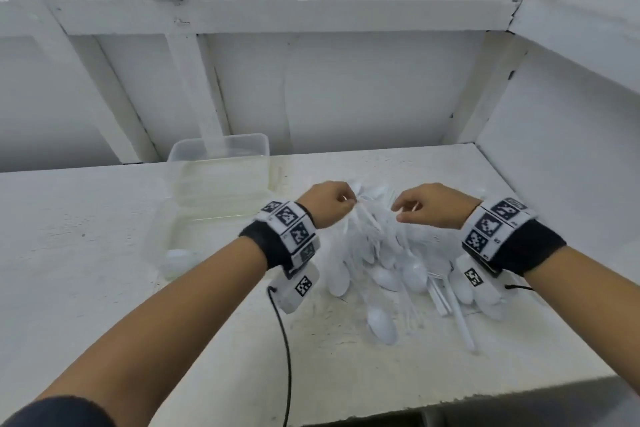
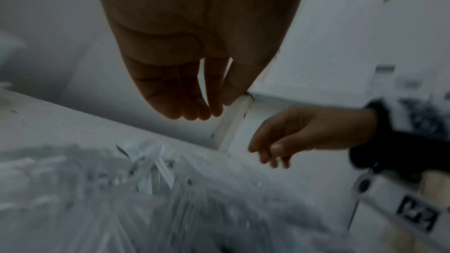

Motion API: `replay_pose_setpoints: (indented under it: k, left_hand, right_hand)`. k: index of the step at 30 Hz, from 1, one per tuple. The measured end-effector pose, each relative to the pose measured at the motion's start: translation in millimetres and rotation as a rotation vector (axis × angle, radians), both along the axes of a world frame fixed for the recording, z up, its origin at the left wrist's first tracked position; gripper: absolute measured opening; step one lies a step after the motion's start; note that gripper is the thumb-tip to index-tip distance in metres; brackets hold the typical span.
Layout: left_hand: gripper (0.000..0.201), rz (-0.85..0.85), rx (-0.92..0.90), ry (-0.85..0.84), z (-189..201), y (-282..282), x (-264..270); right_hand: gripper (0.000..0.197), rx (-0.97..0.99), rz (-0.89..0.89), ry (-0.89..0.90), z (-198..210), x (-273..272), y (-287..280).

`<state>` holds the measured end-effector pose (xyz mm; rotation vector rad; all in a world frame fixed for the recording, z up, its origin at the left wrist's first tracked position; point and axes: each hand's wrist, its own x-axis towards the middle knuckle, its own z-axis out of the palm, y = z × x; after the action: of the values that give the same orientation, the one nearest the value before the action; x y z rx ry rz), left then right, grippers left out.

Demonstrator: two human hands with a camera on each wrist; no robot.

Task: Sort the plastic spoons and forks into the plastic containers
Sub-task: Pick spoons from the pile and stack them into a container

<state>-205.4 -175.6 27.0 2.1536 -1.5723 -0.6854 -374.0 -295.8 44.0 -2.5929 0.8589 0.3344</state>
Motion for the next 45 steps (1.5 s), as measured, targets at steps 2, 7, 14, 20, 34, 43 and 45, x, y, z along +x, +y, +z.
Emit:
replay_pose_setpoints:
  k: [2, 7, 14, 20, 34, 43, 45]
  left_hand:
    - [0.029, -0.069, 0.065, -0.028, -11, -19, -14]
    - [0.037, -0.273, 0.174, -0.211, -36, -44, -38]
    - [0.039, -0.218, 0.15, -0.489, -52, -41, -40]
    - [0.063, -0.138, 0.098, -0.489, -54, -35, -37]
    - [0.031, -0.341, 0.213, -0.328, -47, -13, -20]
    - [0.05, -0.369, 0.286, -0.408, -52, -3, -24]
    - [0.05, -0.371, 0.31, -0.422, -53, 1, -22]
  right_hand:
    - [0.031, 0.017, -0.007, 0.083, -11, -19, -6]
    - [0.049, 0.005, 0.087, 0.297, -43, -41, 2]
    - [0.019, -0.164, 0.001, 0.136, -64, -38, -9]
    - [0.024, -0.175, -0.201, 0.067, -67, -40, -36]
    - [0.038, -0.384, 0.005, -0.037, -59, -29, -19]
    - [0.039, -0.371, 0.295, 0.173, -72, -13, -1]
    - [0.037, -0.361, 0.255, 0.173, -73, -18, -11]
